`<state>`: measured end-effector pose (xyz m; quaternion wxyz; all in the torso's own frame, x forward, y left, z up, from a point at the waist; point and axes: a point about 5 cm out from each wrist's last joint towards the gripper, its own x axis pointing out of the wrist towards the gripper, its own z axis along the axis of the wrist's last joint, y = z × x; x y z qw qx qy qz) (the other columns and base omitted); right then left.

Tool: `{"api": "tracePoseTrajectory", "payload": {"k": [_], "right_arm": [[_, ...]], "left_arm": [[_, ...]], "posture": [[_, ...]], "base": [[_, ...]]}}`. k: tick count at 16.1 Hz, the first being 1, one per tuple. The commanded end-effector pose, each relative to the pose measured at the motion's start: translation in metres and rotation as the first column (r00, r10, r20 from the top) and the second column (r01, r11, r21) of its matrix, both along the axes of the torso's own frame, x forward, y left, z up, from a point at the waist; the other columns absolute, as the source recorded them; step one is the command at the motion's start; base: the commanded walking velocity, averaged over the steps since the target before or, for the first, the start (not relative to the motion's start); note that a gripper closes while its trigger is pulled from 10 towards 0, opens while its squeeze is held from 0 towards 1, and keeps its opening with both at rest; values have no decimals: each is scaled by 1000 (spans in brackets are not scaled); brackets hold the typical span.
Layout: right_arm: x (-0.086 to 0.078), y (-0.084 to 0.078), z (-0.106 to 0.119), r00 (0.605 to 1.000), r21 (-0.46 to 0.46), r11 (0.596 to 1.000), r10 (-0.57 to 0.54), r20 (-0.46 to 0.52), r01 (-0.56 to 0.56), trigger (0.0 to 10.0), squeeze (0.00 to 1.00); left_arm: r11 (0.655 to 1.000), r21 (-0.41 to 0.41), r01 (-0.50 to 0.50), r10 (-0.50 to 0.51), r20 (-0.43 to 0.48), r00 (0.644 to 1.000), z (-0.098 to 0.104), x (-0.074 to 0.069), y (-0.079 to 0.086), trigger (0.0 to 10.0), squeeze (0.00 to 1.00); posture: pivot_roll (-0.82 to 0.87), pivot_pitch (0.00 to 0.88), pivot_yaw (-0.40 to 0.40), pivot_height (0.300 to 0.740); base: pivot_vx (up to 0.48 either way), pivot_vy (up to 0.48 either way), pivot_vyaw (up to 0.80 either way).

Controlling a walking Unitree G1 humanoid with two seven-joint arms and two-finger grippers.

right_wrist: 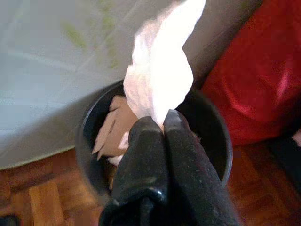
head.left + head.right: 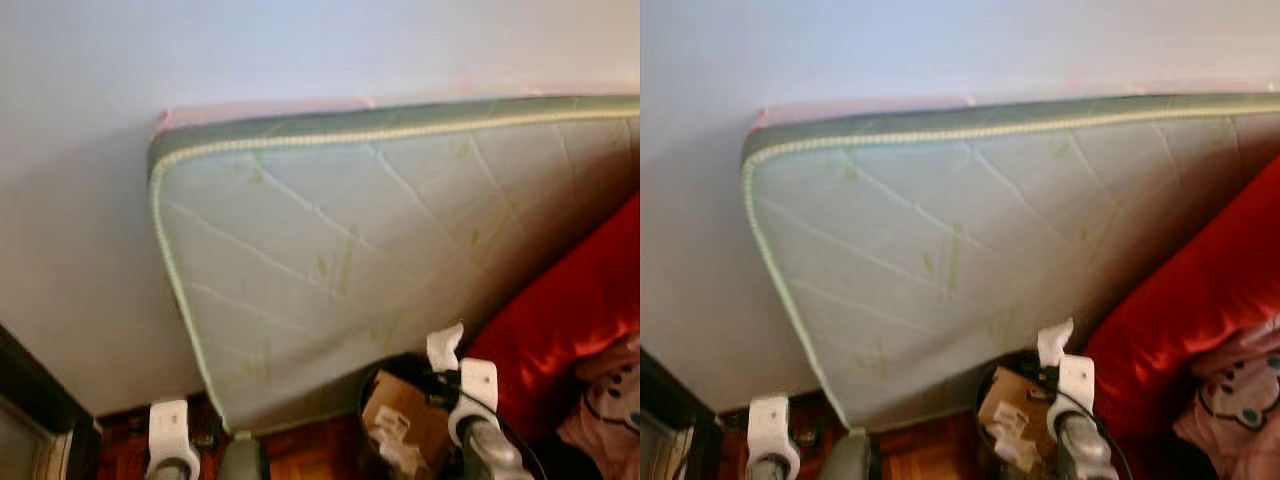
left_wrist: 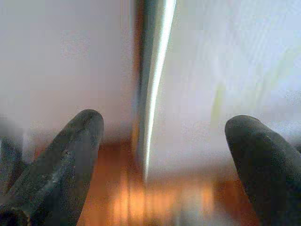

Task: Clean up the room

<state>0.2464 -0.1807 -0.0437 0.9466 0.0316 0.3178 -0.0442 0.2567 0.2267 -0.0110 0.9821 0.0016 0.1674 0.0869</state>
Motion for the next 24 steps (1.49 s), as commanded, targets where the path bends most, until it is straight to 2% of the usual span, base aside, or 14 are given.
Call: {"api": "tracePoseTrajectory", "payload": {"k": [1, 5, 8, 12, 15, 18, 24], "right_arm": [[0, -4, 1, 1000, -7, 1000, 0, 2, 0, 10000, 0], [1, -2, 1, 1000, 4, 1000, 9, 2, -9, 10000, 0], [0, -2, 0, 1000, 2, 1000, 4, 0, -4, 10000, 0], [-1, -7, 0, 999, -37, 999, -32, -1, 32, 10000, 0], [-4, -15, -1, 992, -37, 992, -125, -13, 125, 10000, 0], [-4, -8, -2, 997, -2, 997, -79, -15, 79, 10000, 0], [-3, -3, -2, 997, 2, 997, -71, -6, 71, 10000, 0]], "left_arm": [[999, 40, 33, -36, 91, 995, 16, 14, -5, 10000, 0], [996, 73, 59, -72, 184, 980, 35, 30, -11, 10000, 0], [993, 53, 108, -118, 223, 968, 43, 38, -20, 10000, 0], [993, 15, 116, -117, 197, 973, 36, 31, -22, 10000, 0], [989, 10, 145, -144, 188, 971, 33, 29, -28, 10000, 0], [988, 5, 157, -155, 191, 969, 34, 29, -29, 10000, 0], [985, 3, 173, -170, 193, 966, 34, 28, -30, 10000, 0]], "posture": [[76, 0, -108, 616], [72, 8, -107, 616], [78, 19, -106, 616], [79, 29, -107, 616], [79, 43, -105, 616], [73, 55, -103, 616], [75, 69, -99, 616]], "base": [[0, 0, 0], [0, 0, 0], [0, 0, 0], [0, 0, 0], [0, 0, 0], [0, 0, 0], [299, 0, 0]]}}
